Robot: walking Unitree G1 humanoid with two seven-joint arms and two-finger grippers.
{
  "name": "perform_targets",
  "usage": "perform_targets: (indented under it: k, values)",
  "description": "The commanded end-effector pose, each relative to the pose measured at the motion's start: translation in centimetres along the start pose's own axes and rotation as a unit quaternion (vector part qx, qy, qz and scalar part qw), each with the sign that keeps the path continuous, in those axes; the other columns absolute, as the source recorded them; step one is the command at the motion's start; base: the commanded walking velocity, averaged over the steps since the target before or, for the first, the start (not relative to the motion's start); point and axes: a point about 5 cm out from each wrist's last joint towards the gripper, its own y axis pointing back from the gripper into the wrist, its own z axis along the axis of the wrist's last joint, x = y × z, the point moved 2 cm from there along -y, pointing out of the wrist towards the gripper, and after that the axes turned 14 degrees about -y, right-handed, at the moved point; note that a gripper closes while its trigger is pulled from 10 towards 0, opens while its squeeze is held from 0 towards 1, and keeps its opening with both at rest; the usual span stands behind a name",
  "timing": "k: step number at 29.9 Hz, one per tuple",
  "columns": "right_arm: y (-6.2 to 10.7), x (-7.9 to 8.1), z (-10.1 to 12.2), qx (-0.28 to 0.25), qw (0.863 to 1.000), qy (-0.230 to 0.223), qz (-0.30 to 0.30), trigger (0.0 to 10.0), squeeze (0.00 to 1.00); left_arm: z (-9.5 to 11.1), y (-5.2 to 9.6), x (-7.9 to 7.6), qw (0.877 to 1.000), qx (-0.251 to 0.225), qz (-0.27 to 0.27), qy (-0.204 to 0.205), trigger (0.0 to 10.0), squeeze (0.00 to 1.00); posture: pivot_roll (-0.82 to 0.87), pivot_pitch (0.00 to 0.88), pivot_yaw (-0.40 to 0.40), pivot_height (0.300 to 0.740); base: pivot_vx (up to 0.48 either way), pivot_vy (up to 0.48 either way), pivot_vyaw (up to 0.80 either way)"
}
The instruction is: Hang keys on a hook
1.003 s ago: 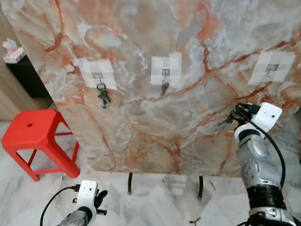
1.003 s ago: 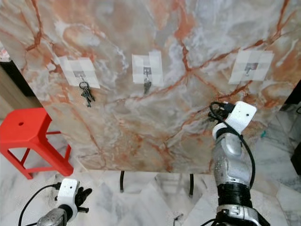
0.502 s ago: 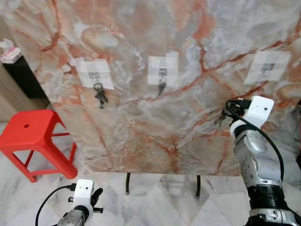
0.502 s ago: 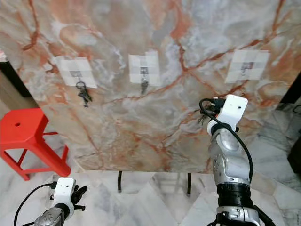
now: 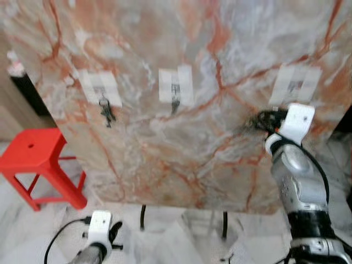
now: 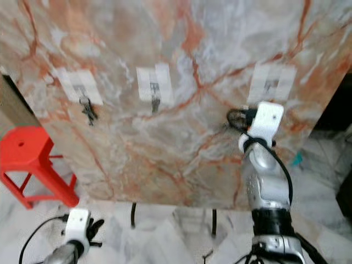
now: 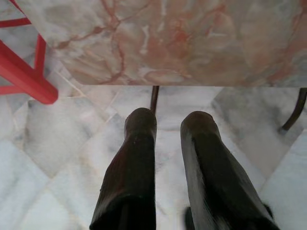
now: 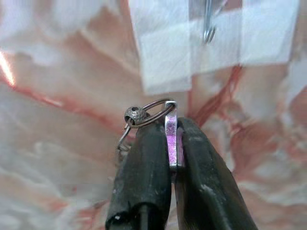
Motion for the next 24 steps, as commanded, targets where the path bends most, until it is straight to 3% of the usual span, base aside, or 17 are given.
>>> perform_targets:
  k: [1,17,24]
  values:
    - [0.1,0.8,0.7,-0.012,1.0,0.0,0.013,10.0,0.0,-0.2,0.1,0.1,1.0,0.004,0.003,-0.003,10.0,0.0,0.06,0.015,0.002,0.74,0.0,-0.322,0.0]
    - [0.0,1.5,0.2,0.012,0.999,0.021,0.036,10.0,0.0,-0.1,0.1,0.1,1.0,0.0,0.005,0.0,10.0,0.0,0.06,0.02,-0.003,0.74,0.0,-0.322,0.0]
    - [0.1,3.5,-0.3,0.035,0.993,0.056,0.1,10.0,0.0,-0.1,0.1,-0.1,1.0,-0.001,0.007,0.004,10.0,0.0,0.06,0.036,-0.012,0.74,0.0,-0.323,0.0]
